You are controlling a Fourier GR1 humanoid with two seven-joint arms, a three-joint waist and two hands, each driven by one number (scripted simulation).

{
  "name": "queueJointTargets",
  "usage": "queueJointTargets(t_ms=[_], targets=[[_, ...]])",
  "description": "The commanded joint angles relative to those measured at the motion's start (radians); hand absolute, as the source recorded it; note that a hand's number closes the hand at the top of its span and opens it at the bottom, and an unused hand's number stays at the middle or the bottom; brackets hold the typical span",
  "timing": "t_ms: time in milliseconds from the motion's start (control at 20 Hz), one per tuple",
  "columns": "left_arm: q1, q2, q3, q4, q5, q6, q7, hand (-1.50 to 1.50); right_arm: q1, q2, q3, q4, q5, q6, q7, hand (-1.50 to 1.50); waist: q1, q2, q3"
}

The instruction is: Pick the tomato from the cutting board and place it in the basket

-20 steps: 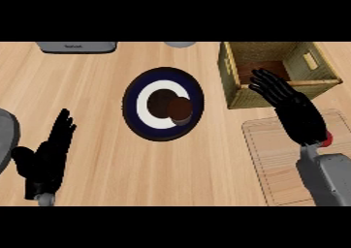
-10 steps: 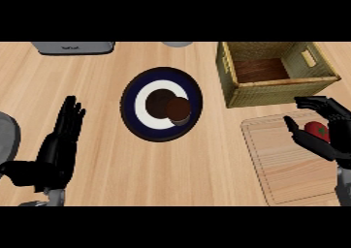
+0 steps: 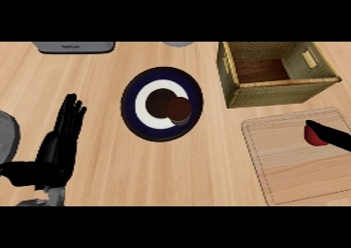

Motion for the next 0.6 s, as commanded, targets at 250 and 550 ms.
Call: queueJointTargets(t_ms=[250,550], targets=[[0.018,0.001,0.0,0.007,0.001,-0.018,-0.02,0.0,0.013,-0.341,0.049,-0.141,0.101,0.432,0.555,-1.5,0.0,-0.007,-0.003],[-0.01,-0.008,0.005,-0.011,0.003,-0.018,0.011,0.0,-0.118,-0.39,0.026,-0.356,-0.148,0.717,0.857,-1.5,0.017,0.0,0.008]])
